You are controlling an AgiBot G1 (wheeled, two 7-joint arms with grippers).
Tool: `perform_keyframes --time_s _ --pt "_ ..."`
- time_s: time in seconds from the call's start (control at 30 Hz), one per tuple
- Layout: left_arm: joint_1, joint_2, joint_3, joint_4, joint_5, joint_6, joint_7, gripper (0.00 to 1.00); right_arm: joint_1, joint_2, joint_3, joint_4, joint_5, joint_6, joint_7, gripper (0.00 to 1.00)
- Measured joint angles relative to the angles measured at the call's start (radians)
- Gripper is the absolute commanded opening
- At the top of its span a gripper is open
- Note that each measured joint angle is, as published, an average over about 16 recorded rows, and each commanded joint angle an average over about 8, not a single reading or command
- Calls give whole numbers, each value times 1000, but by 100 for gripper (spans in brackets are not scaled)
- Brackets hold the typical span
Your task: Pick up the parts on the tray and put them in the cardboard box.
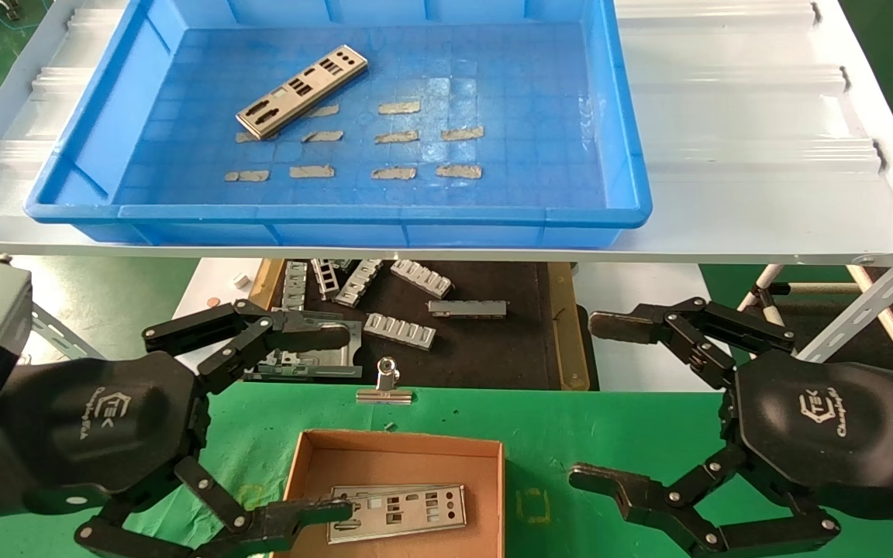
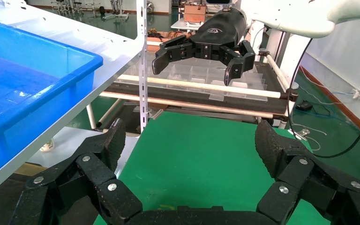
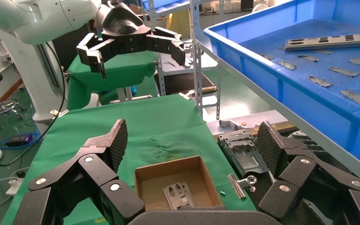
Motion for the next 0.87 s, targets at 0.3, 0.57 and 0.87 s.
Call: perform_keyframes --time_s 0.3,0.57,0.87 --pt "0 0 0 0 0 0 0 100 0 0 0 0 0 0 0 100" --pt "0 0 0 0 0 0 0 100 0 0 0 0 0 0 0 100" --pt "0 0 0 0 0 0 0 100 0 0 0 0 0 0 0 100"
